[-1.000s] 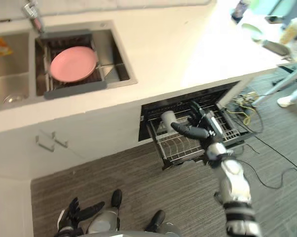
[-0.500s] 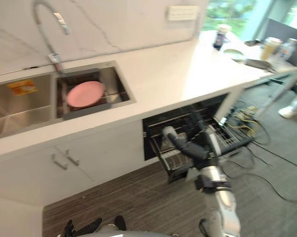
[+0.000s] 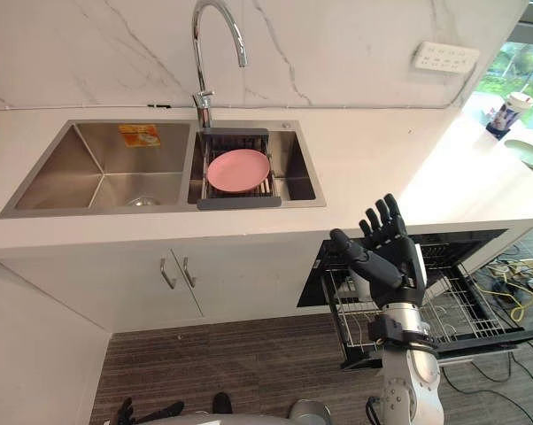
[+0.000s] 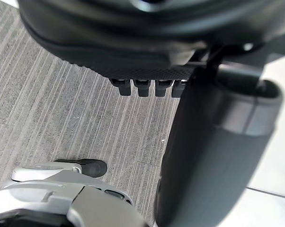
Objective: Walk over to the sink, pick up the cup, carry it to the dishwasher, place the cup inside the dishwasher, then close the dishwasher door
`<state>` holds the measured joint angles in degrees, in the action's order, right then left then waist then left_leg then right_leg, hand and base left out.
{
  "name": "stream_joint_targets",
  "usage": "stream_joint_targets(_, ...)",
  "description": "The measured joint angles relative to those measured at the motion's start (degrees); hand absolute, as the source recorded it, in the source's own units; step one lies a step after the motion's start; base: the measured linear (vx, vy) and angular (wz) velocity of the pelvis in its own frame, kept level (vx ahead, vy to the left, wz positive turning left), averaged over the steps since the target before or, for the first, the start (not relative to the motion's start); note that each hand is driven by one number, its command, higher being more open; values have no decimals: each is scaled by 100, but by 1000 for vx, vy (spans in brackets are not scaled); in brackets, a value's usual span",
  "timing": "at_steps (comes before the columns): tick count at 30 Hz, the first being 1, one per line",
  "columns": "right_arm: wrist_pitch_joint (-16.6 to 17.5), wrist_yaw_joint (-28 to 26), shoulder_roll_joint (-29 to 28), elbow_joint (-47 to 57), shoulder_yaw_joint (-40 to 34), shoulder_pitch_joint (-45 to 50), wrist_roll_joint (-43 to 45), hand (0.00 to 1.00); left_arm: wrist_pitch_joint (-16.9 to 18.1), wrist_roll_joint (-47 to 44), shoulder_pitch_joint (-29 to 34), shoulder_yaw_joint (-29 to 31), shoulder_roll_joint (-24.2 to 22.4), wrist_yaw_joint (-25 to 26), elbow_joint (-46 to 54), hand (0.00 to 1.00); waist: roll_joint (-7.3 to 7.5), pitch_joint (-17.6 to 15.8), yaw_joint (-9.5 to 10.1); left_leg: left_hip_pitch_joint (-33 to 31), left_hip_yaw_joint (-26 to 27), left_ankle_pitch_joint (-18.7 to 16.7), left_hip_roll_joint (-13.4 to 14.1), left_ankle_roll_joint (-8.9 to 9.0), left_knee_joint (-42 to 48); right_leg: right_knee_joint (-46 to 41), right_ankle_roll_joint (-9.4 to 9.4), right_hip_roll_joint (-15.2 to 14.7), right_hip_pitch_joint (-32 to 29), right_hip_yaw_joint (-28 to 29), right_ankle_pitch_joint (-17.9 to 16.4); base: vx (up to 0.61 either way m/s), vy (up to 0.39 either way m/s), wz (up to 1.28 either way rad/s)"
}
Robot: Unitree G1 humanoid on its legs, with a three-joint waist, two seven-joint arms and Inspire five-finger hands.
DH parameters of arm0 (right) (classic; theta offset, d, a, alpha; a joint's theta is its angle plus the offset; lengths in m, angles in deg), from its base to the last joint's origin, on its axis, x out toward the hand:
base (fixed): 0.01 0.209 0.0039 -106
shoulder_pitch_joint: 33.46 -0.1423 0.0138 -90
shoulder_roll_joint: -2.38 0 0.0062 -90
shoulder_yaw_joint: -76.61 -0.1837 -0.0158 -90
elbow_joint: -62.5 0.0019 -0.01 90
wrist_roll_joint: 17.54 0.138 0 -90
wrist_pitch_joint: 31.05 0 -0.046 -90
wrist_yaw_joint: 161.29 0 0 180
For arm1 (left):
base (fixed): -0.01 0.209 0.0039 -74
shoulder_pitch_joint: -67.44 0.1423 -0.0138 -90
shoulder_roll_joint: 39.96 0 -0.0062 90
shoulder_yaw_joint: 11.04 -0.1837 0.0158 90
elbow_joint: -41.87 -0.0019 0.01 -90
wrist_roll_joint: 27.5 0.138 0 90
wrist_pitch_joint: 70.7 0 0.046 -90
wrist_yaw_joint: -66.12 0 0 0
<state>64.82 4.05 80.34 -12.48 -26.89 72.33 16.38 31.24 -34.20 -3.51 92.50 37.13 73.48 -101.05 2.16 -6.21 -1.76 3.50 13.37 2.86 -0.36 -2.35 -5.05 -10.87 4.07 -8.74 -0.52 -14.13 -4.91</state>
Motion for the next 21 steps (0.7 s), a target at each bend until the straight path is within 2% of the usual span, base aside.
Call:
stream_joint_targets(1, 20, 41, -7, 128, -3, 7, 31, 100, -9, 2, 5, 91, -37, -2, 33, 100, -26, 16, 0, 36, 203, -26, 77, 30, -1, 97, 3, 11, 103, -100, 6, 225, -88, 28)
stream_joint_targets(3, 78, 125, -18, 347, -9, 9, 34, 100, -38, 1, 8, 207, -108, -1, 125, 100, -52, 37, 53, 86, 236, -53, 122, 95, -7, 255, 16, 57, 261, -166, 15, 186, -71, 16)
stream_joint_targets(6, 120, 149, -144, 640, 18, 1, 32, 100, -68, 9, 17, 393, -190, -10, 151, 100, -31, 110, 109, 174, 291, -155, 121, 99, -10, 398, 58, 77, 387, -150, 41, 128, -14, -7)
stream_joint_targets(14, 114, 146, -316, 699, 40, 41, 26, 100, -124, 233, 20, 393, -194, -3, 246, 100, -35, 217, 94, 346, 452, -316, 124, 149, 58, 392, 68, 98, 459, 77, 70, 56, 21, -13)
stream_joint_targets(16, 113, 127, -301, 621, 40, 62, 32, 100, -123, 201, 21, 363, -166, -33, 217, 100, -38, 204, 91, 231, 483, -561, 161, 183, 437, 361, -4, 114, 477, 187, -6, -33, -8, -14)
stream_joint_targets(17, 114, 125, -277, 565, 31, 77, 58, 100, -115, -34, -21, 336, -137, -144, 98, 100, -62, 196, 77, 1, 480, -904, 234, 204, 1056, 287, 2, 97, 498, 193, -159, -36, -57, -8)
stream_joint_targets(18, 114, 124, -210, 534, 34, 96, 77, 100, -114, -356, -37, 331, -177, -278, -8, 100, -175, 160, 65, -222, 473, -1274, 432, 248, 1743, 149, -21, 165, 507, 204, -276, -35, -68, -9)
stream_joint_targets(19, 116, 125, -172, 535, 44, 139, 77, 100, -113, -492, -24, 334, -213, -337, -55, 100, -228, 140, 72, -278, 490, -1411, 546, 288, 1999, 81, -34, 221, 520, 224, -356, -9, -52, -17)
stream_joint_targets(20, 117, 122, -154, 547, 89, 260, 78, 100, -112, -736, 36, 359, -273, -472, -128, 100, -272, 116, 101, -455, 531, -1641, 790, 336, 2632, -17, -77, 310, 525, 308, -477, -14, -14, -10)
stream_joint_targets(21, 114, 138, -182, 557, 122, 345, 82, 100, -112, -1001, 57, 521, -331, -601, -115, 100, -332, 91, 87, -922, 505, -1723, 1107, 371, 3773, -93, -134, 410, 536, 286, -572, -12, -18, -7)
